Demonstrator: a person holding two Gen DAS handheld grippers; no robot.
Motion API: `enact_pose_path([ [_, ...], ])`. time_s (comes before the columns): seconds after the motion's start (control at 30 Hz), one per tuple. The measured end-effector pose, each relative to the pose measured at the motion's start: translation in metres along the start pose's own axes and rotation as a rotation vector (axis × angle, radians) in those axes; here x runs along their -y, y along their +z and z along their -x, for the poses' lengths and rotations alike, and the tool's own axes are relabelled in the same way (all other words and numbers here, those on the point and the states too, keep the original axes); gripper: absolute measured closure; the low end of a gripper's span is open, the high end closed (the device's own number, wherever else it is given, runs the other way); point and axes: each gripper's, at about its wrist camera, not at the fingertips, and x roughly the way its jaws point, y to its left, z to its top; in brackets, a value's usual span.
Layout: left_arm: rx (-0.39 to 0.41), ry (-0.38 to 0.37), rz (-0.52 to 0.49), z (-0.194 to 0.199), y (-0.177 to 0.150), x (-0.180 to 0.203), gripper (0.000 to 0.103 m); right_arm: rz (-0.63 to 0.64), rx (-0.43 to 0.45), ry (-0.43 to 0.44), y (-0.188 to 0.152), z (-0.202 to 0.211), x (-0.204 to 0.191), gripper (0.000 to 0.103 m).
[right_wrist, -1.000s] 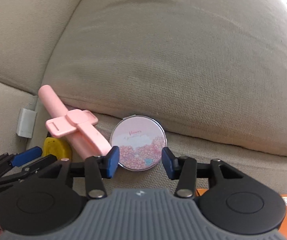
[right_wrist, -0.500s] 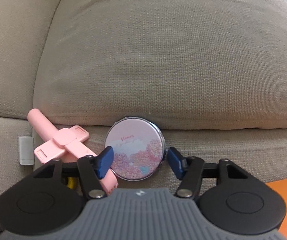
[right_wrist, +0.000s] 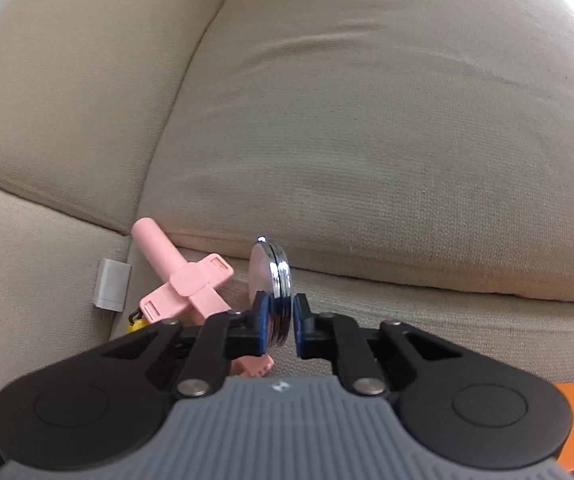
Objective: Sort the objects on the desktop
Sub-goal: 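Grasp the yellow tape measure with the left gripper while the right gripper grasps the pink compact mirror, then carry the tape measure and compact mirror over the orange box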
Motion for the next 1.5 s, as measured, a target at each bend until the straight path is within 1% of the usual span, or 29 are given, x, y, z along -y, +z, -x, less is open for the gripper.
enact_pose_path([
  [0.07,-0.013,-0.002,0.009,0.001,-0.002,-0.004,0.08,0.037,0.002,-0.006,0.003,-0.004,-0.002,0.089],
  [0.13,-0.026,0.015,0.004,0.001,-0.003,-0.006,0.08,0.045,0.0,0.003,0.002,-0.01,-0.007,0.089],
  [0.23,-0.017,0.036,-0.012,0.005,-0.005,-0.008,0.08,0.051,0.016,0.012,0.003,-0.014,-0.006,0.088],
  [0.3,-0.001,0.029,-0.019,0.01,-0.003,-0.008,0.08,0.064,0.03,0.017,0.004,-0.017,-0.007,0.084],
  [0.33,0.007,0.028,-0.021,0.013,-0.001,-0.008,0.08,0.076,0.032,0.013,0.006,-0.02,-0.009,0.079],
  [0.37,0.013,0.03,-0.021,0.015,0.001,-0.007,0.08,0.087,0.034,0.011,0.007,-0.022,-0.011,0.077],
  [0.47,0.023,0.031,-0.016,0.018,0.003,-0.007,0.08,0.107,0.053,0.014,0.01,-0.028,-0.015,0.077],
  [0.57,0.026,0.015,-0.004,0.02,0.002,-0.011,0.081,0.077,0.048,0.023,0.025,-0.036,-0.015,0.075],
  [0.63,0.03,0.011,0.009,0.022,0.001,-0.013,0.081,0.039,0.048,0.052,0.03,-0.046,-0.012,0.075],
  [0.73,0.031,0.002,0.034,0.025,0.0,-0.019,0.081,-0.008,0.061,0.118,0.034,-0.048,-0.006,0.083],
  [0.77,0.032,0.0,0.037,0.024,0.002,-0.018,0.081,-0.016,0.066,0.139,0.033,-0.043,-0.01,0.085],
  [0.9,0.036,0.014,0.043,0.027,0.0,-0.018,0.081,-0.015,0.087,0.163,0.026,-0.029,-0.011,0.089],
  [1.07,0.059,0.013,0.06,0.038,-0.005,-0.017,0.081,-0.01,0.125,0.132,0.013,-0.008,-0.008,0.09],
  [1.17,0.076,0.009,0.062,0.049,-0.011,-0.01,0.081,-0.001,0.125,0.117,0.0,0.009,-0.002,0.09],
  [1.23,0.086,0.005,0.059,0.057,-0.015,-0.005,0.081,0.023,0.113,0.078,-0.004,0.014,-0.001,0.09],
  [1.37,0.098,-0.012,0.045,0.07,-0.026,0.008,0.081,0.198,0.094,-0.057,-0.03,0.03,-0.019,0.09],
  [1.43,0.09,-0.022,0.042,0.076,-0.032,0.011,0.081,0.274,0.062,-0.094,-0.043,0.034,-0.026,0.09],
  [1.5,0.082,-0.037,0.04,0.077,-0.039,0.015,0.081,0.319,0.016,-0.102,-0.055,0.033,-0.029,0.09],
])
